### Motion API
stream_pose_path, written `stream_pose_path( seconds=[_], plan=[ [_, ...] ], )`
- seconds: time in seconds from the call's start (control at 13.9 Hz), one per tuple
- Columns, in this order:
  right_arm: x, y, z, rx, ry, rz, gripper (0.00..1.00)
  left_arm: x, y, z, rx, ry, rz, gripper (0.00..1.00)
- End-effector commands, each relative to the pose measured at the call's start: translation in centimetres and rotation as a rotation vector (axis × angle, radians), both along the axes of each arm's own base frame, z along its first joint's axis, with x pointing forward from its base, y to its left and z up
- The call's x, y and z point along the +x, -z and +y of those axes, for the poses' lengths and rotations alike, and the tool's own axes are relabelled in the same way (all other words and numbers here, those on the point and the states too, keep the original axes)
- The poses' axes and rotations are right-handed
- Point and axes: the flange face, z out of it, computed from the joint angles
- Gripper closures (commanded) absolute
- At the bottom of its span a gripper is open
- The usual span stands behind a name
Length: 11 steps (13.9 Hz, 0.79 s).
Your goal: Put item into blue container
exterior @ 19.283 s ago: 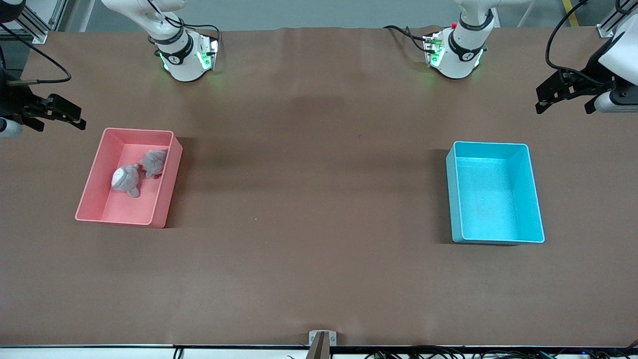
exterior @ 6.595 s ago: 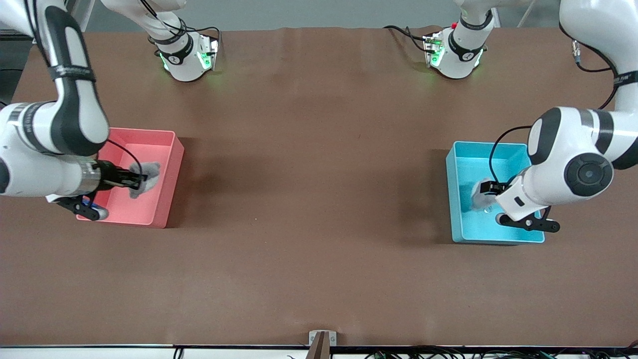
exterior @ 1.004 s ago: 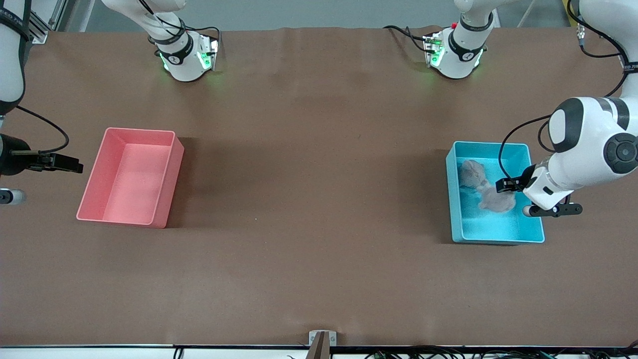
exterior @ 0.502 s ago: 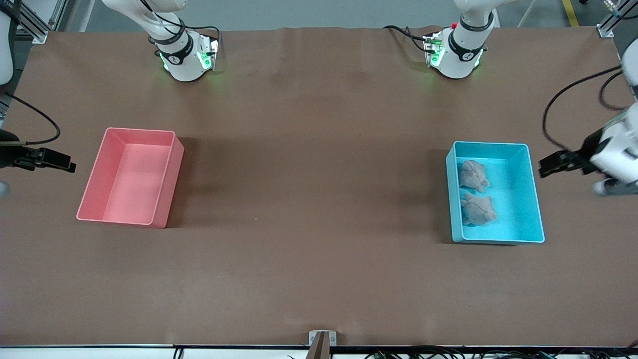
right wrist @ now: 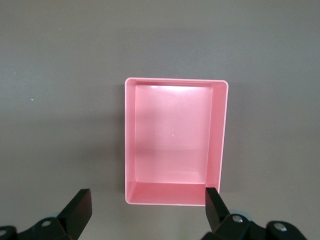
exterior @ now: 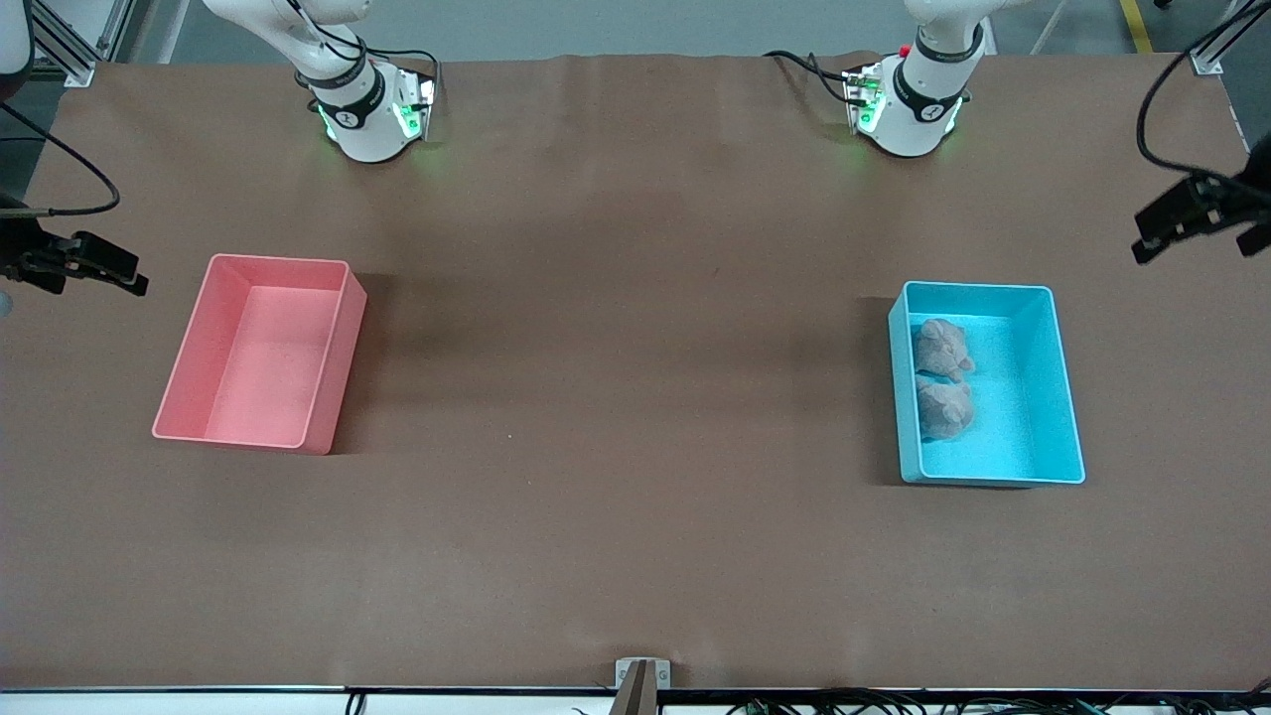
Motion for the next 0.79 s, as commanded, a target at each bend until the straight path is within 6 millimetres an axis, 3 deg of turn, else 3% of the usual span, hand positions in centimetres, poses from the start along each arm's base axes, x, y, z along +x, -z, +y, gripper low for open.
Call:
stream_pose_path(
  seconds=[0.0, 0.07, 0.14, 0.43, 0.72],
  plan=[
    [-1.8, 0.0, 0.3, -0.010, -0.015, 0.001, 0.00, -1.8, -0.4, -0.1, 0.007, 0.008, 0.061, 0.00],
    [-2.0, -0.3, 0.3, -0.010, -0.015, -0.001, 0.00, -2.2, -0.8, -0.2, -0.004, 0.007, 0.053, 0.00],
    [-2.3, -0.6, 0.4, -0.009, -0.015, 0.003, 0.00, -2.4, -0.3, -2.0, -0.004, 0.018, 0.058, 0.00],
    [-3.0, -1.6, 0.9, -0.008, -0.027, -0.006, 0.00, -1.9, 3.4, 1.1, -0.055, -0.037, 0.056, 0.00],
    [-2.9, -1.7, 1.8, -0.008, -0.061, -0.006, 0.00, -2.8, 4.8, -0.1, -0.057, -0.014, 0.028, 0.00]
  ],
)
